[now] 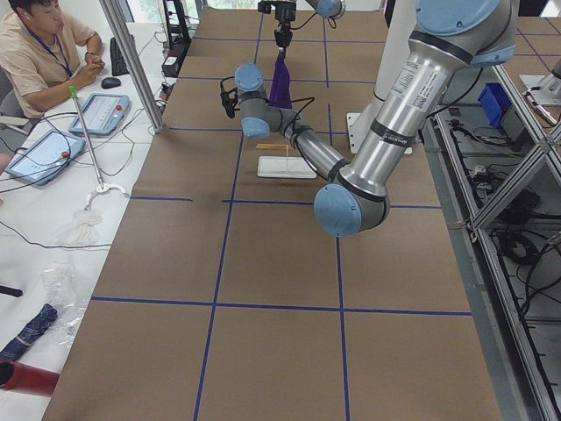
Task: Hang towel on rack
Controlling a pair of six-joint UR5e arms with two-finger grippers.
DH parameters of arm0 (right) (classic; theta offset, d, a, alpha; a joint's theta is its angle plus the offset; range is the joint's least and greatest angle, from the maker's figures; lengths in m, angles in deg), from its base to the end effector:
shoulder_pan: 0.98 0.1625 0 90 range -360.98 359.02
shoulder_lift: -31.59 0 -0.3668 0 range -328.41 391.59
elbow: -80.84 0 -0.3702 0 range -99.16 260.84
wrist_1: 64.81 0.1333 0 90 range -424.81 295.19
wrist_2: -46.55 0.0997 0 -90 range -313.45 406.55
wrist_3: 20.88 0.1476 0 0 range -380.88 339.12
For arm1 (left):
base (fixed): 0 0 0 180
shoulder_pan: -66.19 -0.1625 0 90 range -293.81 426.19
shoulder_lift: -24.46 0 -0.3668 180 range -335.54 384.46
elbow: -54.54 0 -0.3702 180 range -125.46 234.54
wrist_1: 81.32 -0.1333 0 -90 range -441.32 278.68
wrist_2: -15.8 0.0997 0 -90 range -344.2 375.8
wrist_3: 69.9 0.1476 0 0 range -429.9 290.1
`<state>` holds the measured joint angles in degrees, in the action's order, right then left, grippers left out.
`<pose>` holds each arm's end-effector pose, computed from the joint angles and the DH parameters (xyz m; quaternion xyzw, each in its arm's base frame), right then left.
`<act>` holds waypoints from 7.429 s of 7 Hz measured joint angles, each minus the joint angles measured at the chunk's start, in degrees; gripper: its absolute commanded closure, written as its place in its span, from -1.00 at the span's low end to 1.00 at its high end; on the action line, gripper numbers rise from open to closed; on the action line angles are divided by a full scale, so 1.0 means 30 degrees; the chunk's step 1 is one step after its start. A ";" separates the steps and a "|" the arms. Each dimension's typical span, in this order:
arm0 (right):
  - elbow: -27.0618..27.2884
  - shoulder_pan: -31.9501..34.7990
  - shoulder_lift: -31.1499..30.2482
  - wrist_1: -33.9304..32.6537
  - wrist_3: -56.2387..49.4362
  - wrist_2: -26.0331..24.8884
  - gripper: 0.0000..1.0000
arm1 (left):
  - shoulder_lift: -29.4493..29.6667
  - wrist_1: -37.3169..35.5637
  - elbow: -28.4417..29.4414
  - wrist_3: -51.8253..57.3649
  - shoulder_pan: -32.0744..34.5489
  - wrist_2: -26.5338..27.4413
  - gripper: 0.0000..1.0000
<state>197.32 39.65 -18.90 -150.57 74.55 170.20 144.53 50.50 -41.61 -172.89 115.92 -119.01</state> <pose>-0.3712 -0.3864 0.0551 -0.0592 -0.5964 0.1531 0.7857 0.3691 -0.4810 0.1854 -0.0976 0.6457 -0.1689 0.7382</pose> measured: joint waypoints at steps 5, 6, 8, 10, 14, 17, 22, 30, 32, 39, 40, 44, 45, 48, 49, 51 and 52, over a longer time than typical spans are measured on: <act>-0.1108 -0.0718 0.1116 0.0834 -0.3261 -0.0970 1.00 | 0.2257 -0.2894 -0.0296 -0.3818 -0.1394 0.0067 -0.50; -0.1300 -0.0730 0.1350 0.0829 -0.4473 -0.0977 1.00 | 0.2390 -0.2916 -0.0338 -0.4119 -0.1642 0.0039 -0.32; -0.1645 -0.0726 0.1732 0.0821 -0.5682 -0.0971 1.00 | 0.2596 -0.2940 -0.0525 -0.4734 -0.1898 0.0013 0.02; -0.1851 -0.0721 0.1879 0.0814 -0.6016 -0.0989 1.00 | 0.2570 -0.2999 -0.0923 -0.4993 -0.2213 0.0063 0.99; -0.1944 -0.0720 0.1778 0.0820 -0.6046 -0.0992 -0.99 | 0.2416 -0.3014 -0.1463 -0.5159 -0.2307 0.0055 1.00; -0.1062 -0.0687 0.0859 0.0847 -0.5952 -0.1250 -1.00 | 0.2225 -0.3001 -0.1547 -0.5062 -0.2309 0.0035 1.00; 0.1657 0.0707 -0.2912 0.0958 -0.6230 0.0242 -1.00 | -0.2090 -0.2938 -0.4170 0.2226 -0.1698 -0.0369 1.00; 0.1837 0.1145 -0.4088 0.0980 -0.6234 0.0355 -1.00 | -0.6557 -0.2849 -0.2796 1.1039 0.0590 -0.0768 -0.38; 0.1990 0.1255 -0.4481 0.0976 -0.6228 0.0355 -1.00 | -0.6399 -0.2821 -0.2384 1.1018 0.0574 -0.0518 -1.00; 0.2696 0.4899 -1.0191 0.0844 -0.9495 0.1168 -1.00 | -0.8835 -0.1774 -0.2383 1.4595 0.2716 -0.0007 -1.00; 0.2424 0.6499 -1.2162 0.0731 -1.3258 0.1354 -1.00 | -1.0424 -0.1672 -0.2422 1.8352 0.4418 -0.0013 -1.00; -0.1020 1.4652 -1.5283 -0.2850 -3.0093 0.1439 -1.00 | -1.3151 -0.4855 -0.2246 3.1282 1.1594 -0.0028 -1.00; -0.1421 1.6400 -1.5292 -0.4836 -3.3514 0.1502 -1.00 | -1.3058 -0.7430 -0.2420 3.3244 1.2786 -0.0015 -1.00; -0.2028 1.7892 -1.5450 -0.7514 -3.6501 0.1866 -1.00 | -1.2704 -1.3807 -0.3221 3.5237 1.3678 0.1412 -1.00; -0.2537 1.7894 -1.5534 -0.7539 -3.6668 0.1870 -1.00 | -1.3304 -1.4280 -0.3057 3.5349 1.3654 0.2000 -1.00; -0.3092 1.7631 -1.5832 -0.7488 -3.6860 0.1858 -1.00 | -1.3967 -1.4378 -0.2772 3.5343 1.3611 0.2025 -1.00; -0.3166 1.7256 -1.6020 -0.7481 -3.6836 0.1869 -1.00 | -1.4034 -1.4345 -0.2753 3.5316 1.3603 0.1977 -1.00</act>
<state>187.82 91.42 -66.96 -173.01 -35.96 175.81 102.42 7.47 -49.87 -66.95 156.72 -113.08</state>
